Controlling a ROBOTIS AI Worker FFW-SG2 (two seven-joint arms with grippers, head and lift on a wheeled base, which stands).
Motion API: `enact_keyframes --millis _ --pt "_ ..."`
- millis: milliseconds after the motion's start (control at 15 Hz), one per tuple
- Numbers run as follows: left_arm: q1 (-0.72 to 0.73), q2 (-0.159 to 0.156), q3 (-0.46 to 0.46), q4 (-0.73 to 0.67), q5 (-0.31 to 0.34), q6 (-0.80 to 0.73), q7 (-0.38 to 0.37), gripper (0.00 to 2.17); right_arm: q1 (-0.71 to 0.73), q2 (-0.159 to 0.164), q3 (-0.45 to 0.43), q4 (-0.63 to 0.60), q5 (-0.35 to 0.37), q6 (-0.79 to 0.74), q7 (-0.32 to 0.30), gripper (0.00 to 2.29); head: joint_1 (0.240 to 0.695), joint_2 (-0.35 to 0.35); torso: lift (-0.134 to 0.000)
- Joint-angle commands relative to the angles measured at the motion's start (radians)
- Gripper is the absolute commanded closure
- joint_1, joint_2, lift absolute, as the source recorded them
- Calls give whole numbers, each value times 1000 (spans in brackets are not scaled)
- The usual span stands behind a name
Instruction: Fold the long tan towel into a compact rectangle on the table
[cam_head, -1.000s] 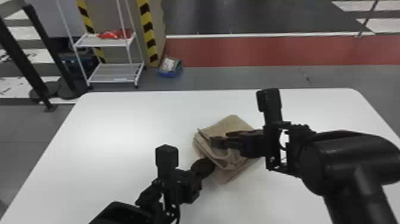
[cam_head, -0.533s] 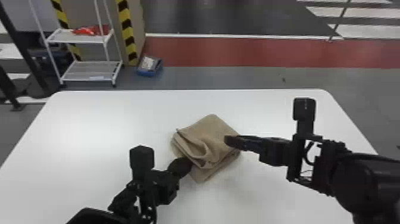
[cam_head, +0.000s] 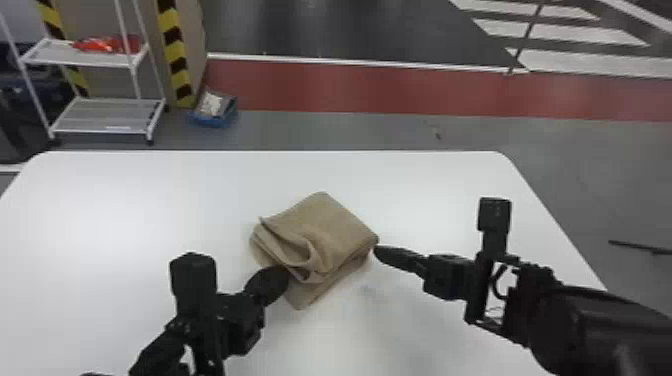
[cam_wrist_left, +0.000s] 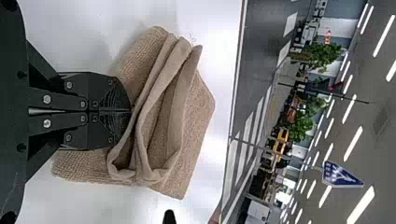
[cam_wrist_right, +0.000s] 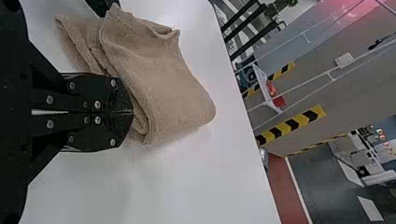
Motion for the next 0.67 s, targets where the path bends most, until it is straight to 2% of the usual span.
enact_keyframes --millis 0,333,467,600 --pt "42 6 10 -59 1 -2 -1 1953 -55 2 33 91 43 -49 -10 2017 695 -132 -123" --pt "186 10 123 -244 33 -6 -26 1953 -239 5 78 345 67 -157 -34 2013 695 -98 -123" --pt "173 16 140 -252 53 -6 -36 1956 -289 5 73 405 86 -181 -42 2013 695 -74 -123" --pt "118 30 134 -218 82 4 -44 1956 -305 5 57 408 92 -181 -48 2013 695 -56 -123"
